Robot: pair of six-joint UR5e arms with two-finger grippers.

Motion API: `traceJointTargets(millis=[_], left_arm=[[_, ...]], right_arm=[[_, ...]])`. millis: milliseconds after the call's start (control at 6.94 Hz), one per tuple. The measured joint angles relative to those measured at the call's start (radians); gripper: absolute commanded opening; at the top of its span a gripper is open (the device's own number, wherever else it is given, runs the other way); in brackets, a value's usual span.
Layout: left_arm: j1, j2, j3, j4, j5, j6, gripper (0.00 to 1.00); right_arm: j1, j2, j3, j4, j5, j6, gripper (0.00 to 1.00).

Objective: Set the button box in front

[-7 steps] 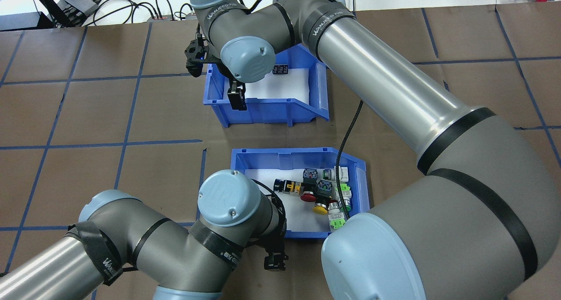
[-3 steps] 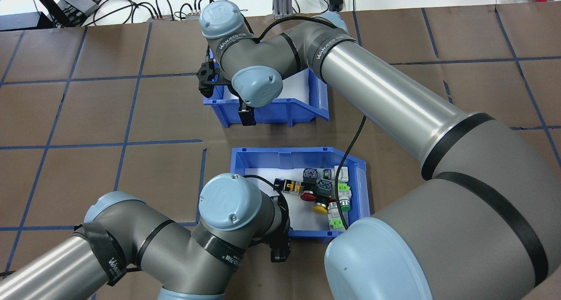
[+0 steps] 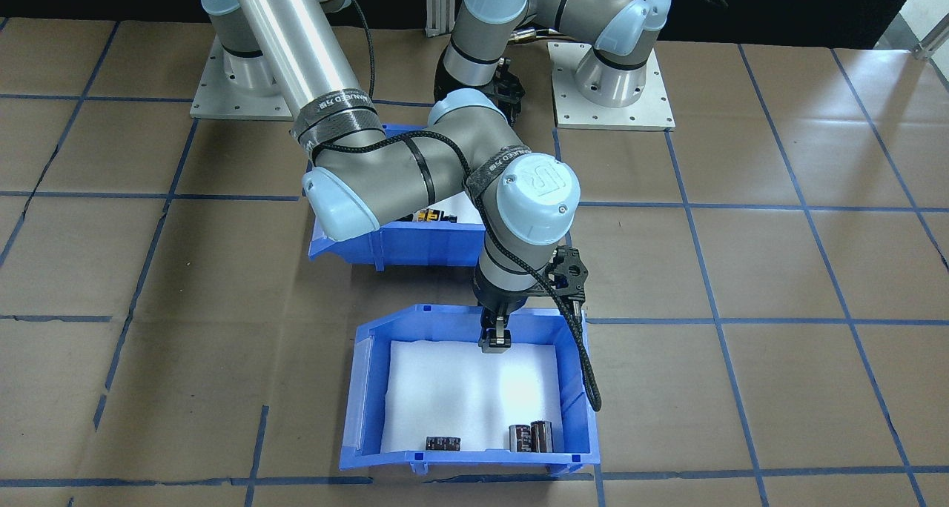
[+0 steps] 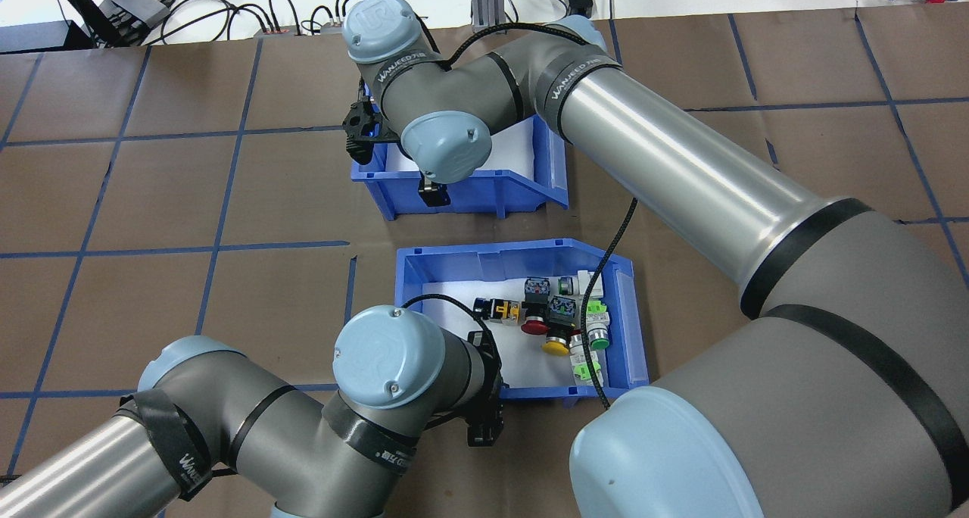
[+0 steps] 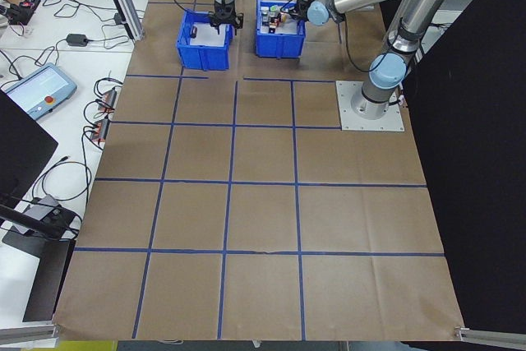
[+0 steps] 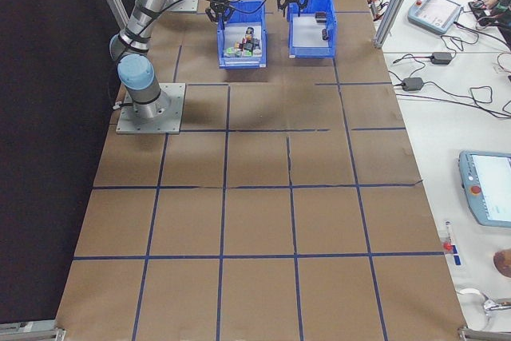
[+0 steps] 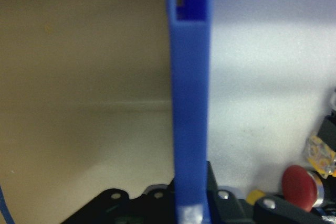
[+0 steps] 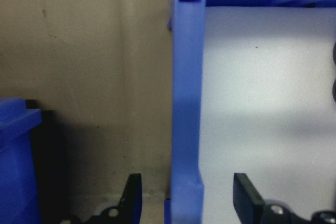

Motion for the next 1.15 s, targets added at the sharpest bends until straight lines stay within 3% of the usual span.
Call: traceJointTargets(millis=[432,721,1009,1153], left_arm=[[0.011,0.075,-0.001,-0.024,0.047,0.063,0.00],[0.041,0.126,-0.002,-0.103,0.070,0.118,0.00],[0.131,0.208,-0.001,-0.225,0.071,0.214,0.00],[0.218,0.240,0.002,-0.271,0.057,0.279,0.00]], right_arm=[[-0.013,-0.014,-0.008,-0.001,-0.019,-0.049,0.00],[-0.082,-0.056,0.000,0.000,-0.019,-0.153,0.00],[-0.189,-0.096,0.004,0.005,-0.014,-0.218,0.00],[-0.253,-0.120,0.005,0.023,-0.012,-0.245,0.00]])
